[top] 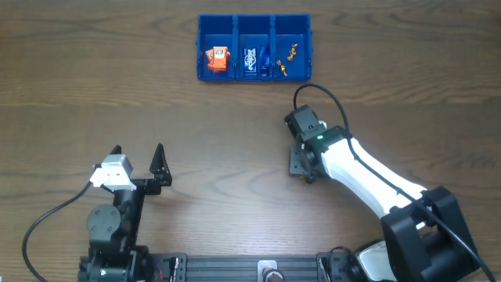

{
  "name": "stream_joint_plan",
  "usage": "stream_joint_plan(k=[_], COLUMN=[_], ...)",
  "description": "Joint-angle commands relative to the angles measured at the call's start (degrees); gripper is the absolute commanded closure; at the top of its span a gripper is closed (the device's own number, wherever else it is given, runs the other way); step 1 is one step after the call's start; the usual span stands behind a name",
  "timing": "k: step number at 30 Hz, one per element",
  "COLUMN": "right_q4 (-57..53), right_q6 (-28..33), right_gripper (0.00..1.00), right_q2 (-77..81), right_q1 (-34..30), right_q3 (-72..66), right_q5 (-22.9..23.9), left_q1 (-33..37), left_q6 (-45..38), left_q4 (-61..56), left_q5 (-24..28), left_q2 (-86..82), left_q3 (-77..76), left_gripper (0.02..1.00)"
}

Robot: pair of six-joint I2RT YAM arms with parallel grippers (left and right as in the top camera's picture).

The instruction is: Sort Candies Into Trays

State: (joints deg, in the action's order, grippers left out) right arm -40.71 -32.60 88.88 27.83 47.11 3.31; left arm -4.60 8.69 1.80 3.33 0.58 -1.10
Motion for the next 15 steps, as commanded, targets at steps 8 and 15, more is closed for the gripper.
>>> stream_joint_plan(k=[8, 15], right_q4=[2.1, 2.6], right_q6=[-2.4, -2.6], right_gripper=[0.492, 0.689], right_q2=[5.1, 5.2], right_q1=[1.0, 1.0], right_q3=[-0.2, -0.3], right_q5=[-0.6, -0.4], left_q1=[0.2, 0.2], left_q6=[-1.0, -1.0], left_q4=[2.4, 2.4], left_q5=[0.6, 0.6], left_q2=[-0.4, -0.4], left_q3=[0.8, 0.8], left_gripper=[0.020, 0.020])
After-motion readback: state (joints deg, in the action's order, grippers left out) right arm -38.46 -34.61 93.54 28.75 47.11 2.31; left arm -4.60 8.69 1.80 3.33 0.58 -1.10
